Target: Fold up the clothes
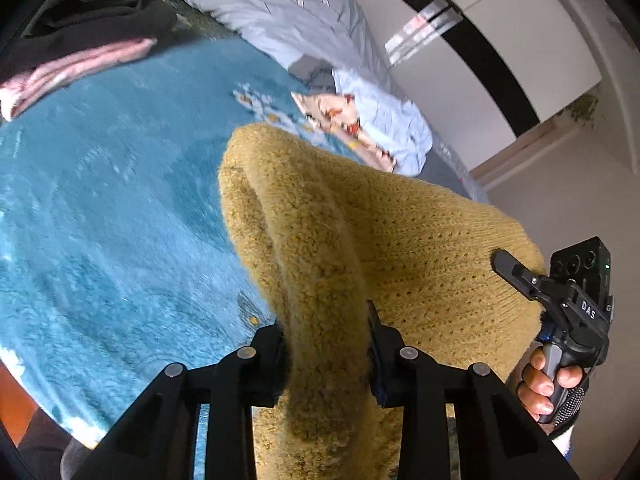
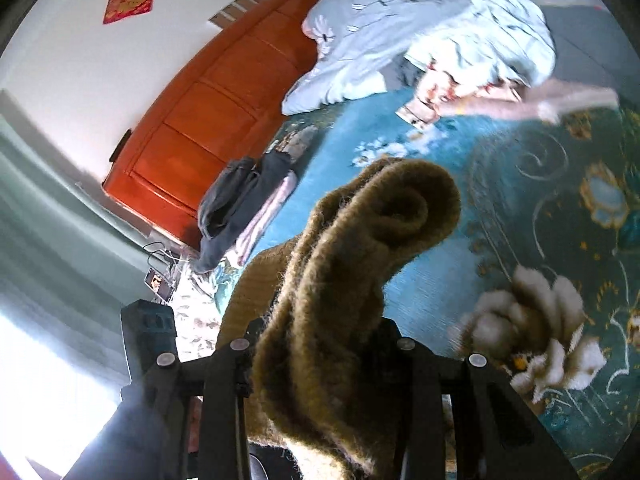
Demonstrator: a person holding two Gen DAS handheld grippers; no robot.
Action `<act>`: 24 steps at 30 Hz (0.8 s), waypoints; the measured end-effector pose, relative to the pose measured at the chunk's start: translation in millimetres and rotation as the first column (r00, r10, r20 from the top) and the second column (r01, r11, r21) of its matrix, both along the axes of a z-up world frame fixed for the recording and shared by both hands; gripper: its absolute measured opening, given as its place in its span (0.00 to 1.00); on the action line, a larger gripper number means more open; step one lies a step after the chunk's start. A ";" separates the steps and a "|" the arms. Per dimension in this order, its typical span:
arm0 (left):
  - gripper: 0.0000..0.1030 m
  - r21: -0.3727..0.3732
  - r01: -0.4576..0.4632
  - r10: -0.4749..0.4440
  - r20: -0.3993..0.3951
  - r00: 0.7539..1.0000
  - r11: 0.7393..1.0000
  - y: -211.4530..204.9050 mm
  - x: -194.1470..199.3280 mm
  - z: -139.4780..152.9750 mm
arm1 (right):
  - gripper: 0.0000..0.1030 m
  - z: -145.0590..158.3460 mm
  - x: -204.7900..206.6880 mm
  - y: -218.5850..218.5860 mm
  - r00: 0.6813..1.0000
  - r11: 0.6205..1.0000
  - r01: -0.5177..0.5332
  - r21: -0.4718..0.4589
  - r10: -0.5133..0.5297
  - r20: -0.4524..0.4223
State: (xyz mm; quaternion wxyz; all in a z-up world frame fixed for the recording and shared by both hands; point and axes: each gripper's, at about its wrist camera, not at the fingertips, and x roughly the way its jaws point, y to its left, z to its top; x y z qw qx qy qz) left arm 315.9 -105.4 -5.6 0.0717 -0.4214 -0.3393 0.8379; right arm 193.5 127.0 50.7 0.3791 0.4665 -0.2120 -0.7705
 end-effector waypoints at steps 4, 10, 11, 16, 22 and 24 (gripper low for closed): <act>0.33 -0.005 -0.049 0.049 -0.028 0.998 0.999 -31.7 13.6 19.3 | 0.34 20.4 -2.9 -32.2 0.998 0.999 -0.051 -0.001 0.051 -0.035; 0.33 -0.011 -0.120 0.119 -0.075 0.990 0.993 -86.9 26.9 45.7 | 0.34 46.2 -20.3 -94.8 0.991 0.991 -0.131 -0.020 0.130 -0.044; 0.33 -0.005 -0.133 0.132 -0.083 0.988 0.991 -98.3 29.3 49.4 | 0.34 51.2 -24.2 -107.5 0.989 0.989 -0.145 -0.021 0.144 -0.046; 0.33 0.049 -0.186 0.191 -0.117 0.975 0.981 -158.5 43.7 61.9 | 0.34 75.6 -36.5 -163.2 0.973 0.975 -0.223 -0.015 0.221 -0.070; 0.33 0.079 -0.254 0.263 -0.159 0.951 0.964 -225.3 51.9 77.2 | 0.34 107.5 -53.9 -243.8 0.942 0.949 -0.316 0.013 0.316 -0.114; 0.33 0.092 -0.280 0.292 -0.170 0.941 0.956 -247.7 53.2 80.2 | 0.34 116.2 -61.7 -273.8 0.929 0.937 -0.350 0.021 0.349 -0.124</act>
